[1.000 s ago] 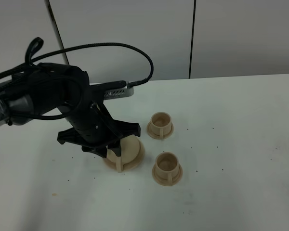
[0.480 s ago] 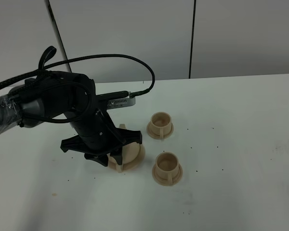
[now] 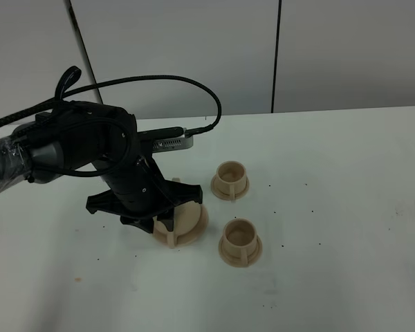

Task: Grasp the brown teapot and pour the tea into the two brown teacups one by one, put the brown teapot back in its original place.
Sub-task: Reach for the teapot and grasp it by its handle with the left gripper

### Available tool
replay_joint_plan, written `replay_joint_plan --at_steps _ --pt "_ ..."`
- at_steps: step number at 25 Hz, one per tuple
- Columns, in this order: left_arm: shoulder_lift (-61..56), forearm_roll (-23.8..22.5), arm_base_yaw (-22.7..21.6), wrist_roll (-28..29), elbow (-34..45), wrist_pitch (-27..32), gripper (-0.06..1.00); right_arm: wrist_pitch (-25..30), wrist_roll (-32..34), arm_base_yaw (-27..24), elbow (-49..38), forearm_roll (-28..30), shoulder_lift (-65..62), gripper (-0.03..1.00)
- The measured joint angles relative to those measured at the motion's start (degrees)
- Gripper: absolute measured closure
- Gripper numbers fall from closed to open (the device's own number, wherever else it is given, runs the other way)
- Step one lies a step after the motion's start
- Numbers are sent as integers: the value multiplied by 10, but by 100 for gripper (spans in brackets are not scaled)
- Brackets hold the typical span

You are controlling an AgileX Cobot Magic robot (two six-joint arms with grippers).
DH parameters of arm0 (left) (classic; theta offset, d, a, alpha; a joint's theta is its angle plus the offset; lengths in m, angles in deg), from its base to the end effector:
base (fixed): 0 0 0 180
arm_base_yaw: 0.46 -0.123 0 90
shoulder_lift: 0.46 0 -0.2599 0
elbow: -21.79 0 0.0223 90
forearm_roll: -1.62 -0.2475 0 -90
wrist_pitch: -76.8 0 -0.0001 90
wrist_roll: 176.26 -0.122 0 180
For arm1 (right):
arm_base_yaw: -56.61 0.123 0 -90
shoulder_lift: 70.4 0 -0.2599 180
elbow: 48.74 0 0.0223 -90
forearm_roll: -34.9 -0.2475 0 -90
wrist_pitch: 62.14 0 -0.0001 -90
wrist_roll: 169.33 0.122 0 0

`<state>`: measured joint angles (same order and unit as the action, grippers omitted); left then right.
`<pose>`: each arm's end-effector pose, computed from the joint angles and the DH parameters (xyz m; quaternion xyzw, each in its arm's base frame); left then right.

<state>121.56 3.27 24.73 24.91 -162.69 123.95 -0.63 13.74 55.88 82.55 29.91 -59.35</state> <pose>0.3606 -0.1725 0.1310 0.0265 0.9907 -0.0632 0.1178 0.0516 0.0087 0.2537 0.0282 0.8702 0.0535 0.4889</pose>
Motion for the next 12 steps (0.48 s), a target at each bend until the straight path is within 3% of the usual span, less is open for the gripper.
replay_joint_plan --at_steps 12 --pt "13 10 0 -2 0 -7 56 0 0 0 0 0 0 56"
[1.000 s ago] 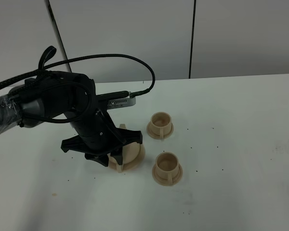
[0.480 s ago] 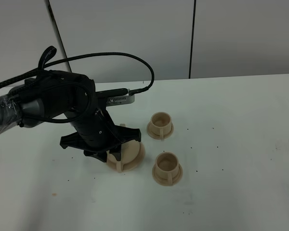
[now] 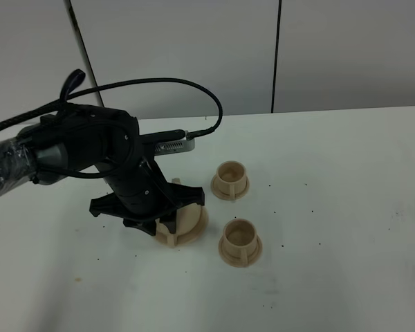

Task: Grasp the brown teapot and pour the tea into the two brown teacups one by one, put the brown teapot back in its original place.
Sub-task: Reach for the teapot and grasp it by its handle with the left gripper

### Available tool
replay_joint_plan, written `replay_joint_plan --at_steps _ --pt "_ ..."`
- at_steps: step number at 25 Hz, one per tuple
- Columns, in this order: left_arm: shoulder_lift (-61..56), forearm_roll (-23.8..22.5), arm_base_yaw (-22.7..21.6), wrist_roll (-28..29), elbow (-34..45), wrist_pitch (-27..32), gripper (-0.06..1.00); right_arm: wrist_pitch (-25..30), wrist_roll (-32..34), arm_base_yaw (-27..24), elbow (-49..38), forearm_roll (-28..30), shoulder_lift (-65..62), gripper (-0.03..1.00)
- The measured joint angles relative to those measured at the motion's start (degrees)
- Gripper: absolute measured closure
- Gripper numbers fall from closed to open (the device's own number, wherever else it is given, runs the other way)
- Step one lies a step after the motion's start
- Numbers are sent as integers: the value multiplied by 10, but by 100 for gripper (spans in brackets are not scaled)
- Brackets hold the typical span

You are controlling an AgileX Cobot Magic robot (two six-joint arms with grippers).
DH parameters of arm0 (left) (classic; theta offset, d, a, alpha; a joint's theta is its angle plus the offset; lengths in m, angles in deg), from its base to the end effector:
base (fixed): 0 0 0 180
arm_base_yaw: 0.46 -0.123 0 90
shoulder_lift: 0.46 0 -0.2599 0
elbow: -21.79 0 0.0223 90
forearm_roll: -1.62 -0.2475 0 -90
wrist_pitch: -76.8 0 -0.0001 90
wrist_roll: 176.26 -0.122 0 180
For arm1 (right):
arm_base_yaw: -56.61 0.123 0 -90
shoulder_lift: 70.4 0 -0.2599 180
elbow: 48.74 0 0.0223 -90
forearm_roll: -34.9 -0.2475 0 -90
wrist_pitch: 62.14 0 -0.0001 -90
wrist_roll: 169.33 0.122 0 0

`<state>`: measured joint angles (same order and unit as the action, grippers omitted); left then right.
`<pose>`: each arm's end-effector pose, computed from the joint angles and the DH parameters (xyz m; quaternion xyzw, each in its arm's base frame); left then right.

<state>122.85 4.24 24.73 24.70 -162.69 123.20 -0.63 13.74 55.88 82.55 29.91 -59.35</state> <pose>0.3615 -0.1745 0.1225 0.0231 0.9913 -0.0673 0.1110 0.0516 0.0087 0.2537 0.0282 0.8702 0.0535 0.4889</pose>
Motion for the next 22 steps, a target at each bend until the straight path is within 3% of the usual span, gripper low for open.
replay_joint_plan --at_steps 22 --pt "18 3 0 -7 0 -27 56 0 0 0 0 0 0 56"
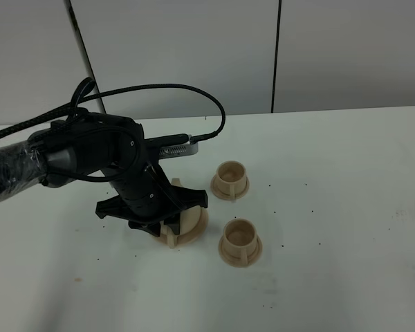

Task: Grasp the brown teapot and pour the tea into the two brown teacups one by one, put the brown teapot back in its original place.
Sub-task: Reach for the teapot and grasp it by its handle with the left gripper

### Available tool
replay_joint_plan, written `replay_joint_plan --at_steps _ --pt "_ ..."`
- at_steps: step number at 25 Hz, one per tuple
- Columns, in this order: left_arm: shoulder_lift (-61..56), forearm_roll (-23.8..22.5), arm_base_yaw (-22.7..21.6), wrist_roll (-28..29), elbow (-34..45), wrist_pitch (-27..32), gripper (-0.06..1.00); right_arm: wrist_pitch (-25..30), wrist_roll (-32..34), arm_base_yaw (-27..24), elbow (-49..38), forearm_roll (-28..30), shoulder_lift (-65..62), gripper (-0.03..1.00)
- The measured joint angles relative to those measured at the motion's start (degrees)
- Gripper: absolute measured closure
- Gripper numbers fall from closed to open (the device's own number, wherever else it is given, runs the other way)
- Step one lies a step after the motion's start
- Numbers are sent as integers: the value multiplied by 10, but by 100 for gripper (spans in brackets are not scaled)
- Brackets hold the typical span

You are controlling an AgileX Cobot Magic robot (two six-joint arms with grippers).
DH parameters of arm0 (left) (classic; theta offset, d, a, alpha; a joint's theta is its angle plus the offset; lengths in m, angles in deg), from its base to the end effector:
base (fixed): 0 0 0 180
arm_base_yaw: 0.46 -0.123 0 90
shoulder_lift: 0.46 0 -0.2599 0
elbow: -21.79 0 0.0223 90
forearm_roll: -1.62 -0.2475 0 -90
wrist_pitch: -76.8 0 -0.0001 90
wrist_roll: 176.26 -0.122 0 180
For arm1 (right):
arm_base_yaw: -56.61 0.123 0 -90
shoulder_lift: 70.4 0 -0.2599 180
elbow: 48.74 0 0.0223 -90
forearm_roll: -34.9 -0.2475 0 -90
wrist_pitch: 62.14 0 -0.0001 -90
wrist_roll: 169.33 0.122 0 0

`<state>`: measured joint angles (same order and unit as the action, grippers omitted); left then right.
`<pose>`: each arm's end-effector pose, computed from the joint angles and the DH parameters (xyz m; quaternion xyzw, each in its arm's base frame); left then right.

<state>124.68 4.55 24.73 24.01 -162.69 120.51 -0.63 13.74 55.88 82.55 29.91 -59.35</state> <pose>0.3662 -0.1770 0.1111 0.0266 0.9902 -0.0710 0.1176 0.0516 0.0087 0.2537 0.0282 0.8702 0.0535 0.4889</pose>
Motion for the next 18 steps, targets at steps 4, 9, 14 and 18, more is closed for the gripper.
replay_joint_plan --at_steps 4,9,14,18 --pt "0 0 0 0 0 -6 56 0 0 0 0 0 0 56" --pt "4 0 0 -1 0 -12 56 0 0 0 0 0 0 56" --pt "10 0 0 -4 0 -13 56 0 0 0 0 0 0 56" --pt "10 0 0 -4 0 -15 56 0 0 0 0 0 0 56"
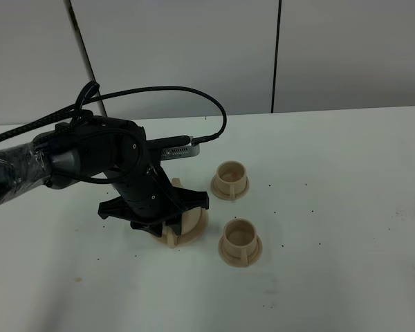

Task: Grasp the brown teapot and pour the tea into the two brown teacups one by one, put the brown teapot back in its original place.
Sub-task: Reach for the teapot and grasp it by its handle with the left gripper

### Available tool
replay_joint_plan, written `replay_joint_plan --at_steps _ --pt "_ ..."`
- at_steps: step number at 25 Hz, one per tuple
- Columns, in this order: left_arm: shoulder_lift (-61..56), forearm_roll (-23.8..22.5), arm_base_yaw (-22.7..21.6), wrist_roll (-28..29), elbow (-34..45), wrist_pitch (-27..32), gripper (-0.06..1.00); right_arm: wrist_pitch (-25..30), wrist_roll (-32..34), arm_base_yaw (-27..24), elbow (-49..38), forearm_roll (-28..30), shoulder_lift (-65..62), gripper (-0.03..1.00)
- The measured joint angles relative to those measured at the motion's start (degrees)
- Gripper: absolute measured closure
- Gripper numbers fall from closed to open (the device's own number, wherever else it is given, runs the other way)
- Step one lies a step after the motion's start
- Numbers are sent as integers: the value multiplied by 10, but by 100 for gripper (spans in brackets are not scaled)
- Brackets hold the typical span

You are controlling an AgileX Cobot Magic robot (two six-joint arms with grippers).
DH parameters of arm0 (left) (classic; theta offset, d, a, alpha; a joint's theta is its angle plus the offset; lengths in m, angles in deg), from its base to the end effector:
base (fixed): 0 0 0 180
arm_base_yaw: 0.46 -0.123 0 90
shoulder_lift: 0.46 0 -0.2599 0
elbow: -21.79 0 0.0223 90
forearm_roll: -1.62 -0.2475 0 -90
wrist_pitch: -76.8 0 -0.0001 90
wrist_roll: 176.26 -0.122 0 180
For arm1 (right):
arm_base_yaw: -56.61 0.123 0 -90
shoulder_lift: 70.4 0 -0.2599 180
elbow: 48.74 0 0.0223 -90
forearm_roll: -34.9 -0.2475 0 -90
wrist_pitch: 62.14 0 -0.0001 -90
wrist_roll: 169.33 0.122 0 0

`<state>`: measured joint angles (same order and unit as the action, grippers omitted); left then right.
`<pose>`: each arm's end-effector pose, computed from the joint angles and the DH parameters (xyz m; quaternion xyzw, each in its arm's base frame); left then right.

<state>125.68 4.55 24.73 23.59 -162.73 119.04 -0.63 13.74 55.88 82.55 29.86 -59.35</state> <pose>0.3689 -0.1781 0.1050 0.0298 0.9895 -0.0719 0.1221 0.0516 0.0088 0.2537 0.0282 0.8702 0.0540 0.4889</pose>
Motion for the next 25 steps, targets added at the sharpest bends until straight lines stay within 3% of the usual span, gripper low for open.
replay_joint_plan --at_steps 25 --pt "12 7 0 0 0 -19 72 0 0 0 0 0 0 56"
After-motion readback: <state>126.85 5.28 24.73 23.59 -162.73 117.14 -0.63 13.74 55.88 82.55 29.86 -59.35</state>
